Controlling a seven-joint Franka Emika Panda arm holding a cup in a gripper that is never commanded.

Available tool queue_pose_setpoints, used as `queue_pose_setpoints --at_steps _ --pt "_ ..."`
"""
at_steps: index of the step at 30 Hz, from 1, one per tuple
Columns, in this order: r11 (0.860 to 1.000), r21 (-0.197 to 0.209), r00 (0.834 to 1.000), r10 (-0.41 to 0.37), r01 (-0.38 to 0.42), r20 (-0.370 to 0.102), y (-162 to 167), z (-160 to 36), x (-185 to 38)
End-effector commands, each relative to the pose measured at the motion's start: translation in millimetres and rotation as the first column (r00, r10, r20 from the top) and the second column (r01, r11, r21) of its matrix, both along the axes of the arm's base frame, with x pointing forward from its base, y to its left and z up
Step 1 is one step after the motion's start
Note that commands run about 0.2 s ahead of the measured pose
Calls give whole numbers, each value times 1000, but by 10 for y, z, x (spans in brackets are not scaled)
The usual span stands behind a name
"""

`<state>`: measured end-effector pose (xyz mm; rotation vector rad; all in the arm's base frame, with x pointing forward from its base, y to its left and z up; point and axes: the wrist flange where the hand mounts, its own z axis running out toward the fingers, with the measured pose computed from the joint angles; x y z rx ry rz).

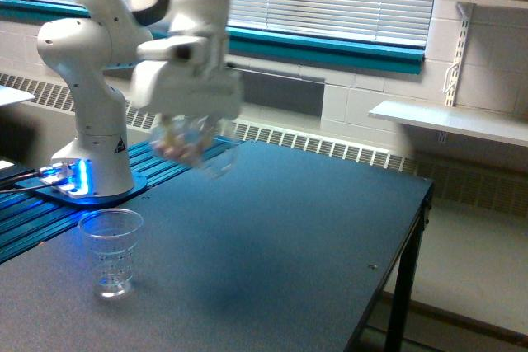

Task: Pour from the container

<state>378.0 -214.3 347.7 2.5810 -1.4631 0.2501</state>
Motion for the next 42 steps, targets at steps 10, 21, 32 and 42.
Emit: queue_pose_setpoints --at_steps 10,21,32,42 --pt "999 50 998 -2 6 -66 -75 -318 -449" --pt "995 97 995 7 3 -99 34 -369 -726" --pt "990 129 991 -48 64 -122 -152 -273 -994" --pt "976 153 977 -130 157 -171 -534 -407 -1238"
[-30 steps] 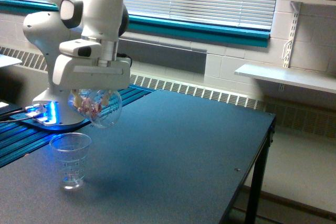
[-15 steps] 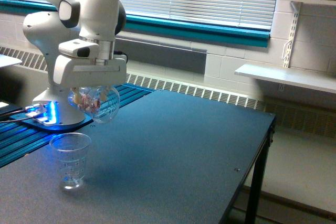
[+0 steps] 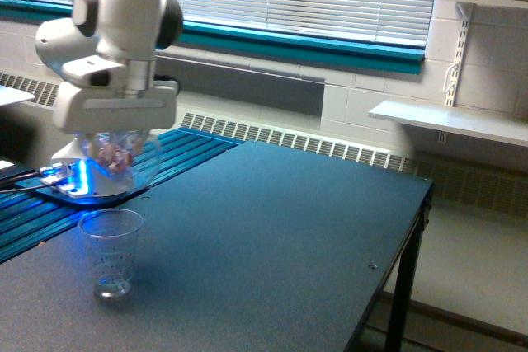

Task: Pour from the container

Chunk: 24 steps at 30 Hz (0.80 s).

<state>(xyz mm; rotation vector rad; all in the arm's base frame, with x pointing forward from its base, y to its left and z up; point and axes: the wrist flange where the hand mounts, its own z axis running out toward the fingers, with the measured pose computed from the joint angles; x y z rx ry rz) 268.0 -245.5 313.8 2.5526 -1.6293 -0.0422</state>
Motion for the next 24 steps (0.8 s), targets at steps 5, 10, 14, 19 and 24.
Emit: queue_pose_setpoints --at_steps 5,10,14,19,24 --pt "999 27 998 -47 47 -32 -336 -85 -137" --pt "998 32 997 -57 59 -51 -390 -162 -174" --pt "997 53 997 -56 59 -54 -359 -199 -151" --pt "995 81 996 -55 61 -70 -302 -258 -180" --pt "992 102 994 -65 75 -91 -279 -316 -238"
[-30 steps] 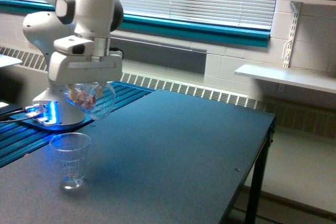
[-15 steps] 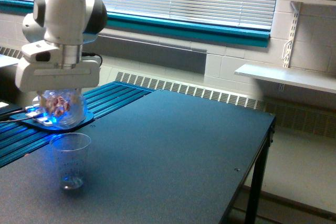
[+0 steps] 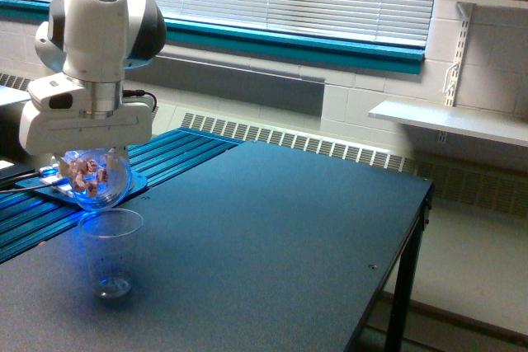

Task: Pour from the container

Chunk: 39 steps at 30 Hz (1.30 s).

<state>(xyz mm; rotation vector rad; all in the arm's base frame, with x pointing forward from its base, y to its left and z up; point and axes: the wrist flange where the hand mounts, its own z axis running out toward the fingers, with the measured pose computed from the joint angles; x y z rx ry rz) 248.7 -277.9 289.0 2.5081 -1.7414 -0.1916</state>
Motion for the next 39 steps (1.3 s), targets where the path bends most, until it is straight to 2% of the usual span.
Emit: queue_pose_setpoints --at_steps 1,10,26,39 --pt "999 38 999 11 -10 -30 55 -91 -62" --pt "997 73 997 11 -5 -78 150 -240 -147" --pt "996 84 997 -6 13 -83 142 -205 -24" --pt "993 118 994 3 10 -108 260 -264 45"
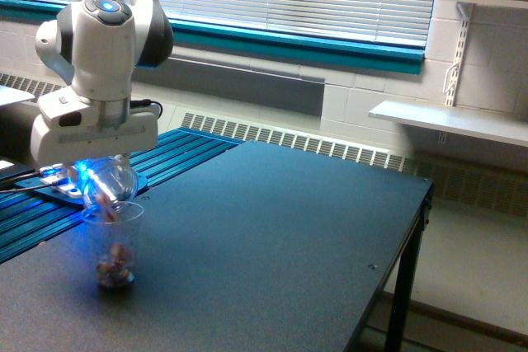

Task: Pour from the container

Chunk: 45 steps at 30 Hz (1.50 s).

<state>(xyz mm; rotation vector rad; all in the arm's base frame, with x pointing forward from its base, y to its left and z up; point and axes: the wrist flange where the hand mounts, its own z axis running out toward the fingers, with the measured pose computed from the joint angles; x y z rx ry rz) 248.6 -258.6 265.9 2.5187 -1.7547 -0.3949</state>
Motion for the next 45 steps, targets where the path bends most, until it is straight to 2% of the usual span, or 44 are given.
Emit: queue_pose_setpoints --at_steps 1,5,8,10,14,30,38,45 --pt "1000 11 1000 9 -9 -26 60 -44 38" --pt "1000 -19 999 14 -15 -48 -6 -97 -8" --pt "996 -83 997 -19 13 -78 -211 -202 -131" --pt "994 -108 996 -21 11 -89 -314 -235 -145" --pt "991 -131 996 -36 25 -86 -440 -245 -114" --pt "990 -138 999 -11 4 -48 -462 -174 150" --pt "991 -135 999 1 -6 -38 -378 -145 187" --pt "987 -160 1000 7 -9 -15 -379 -60 243"
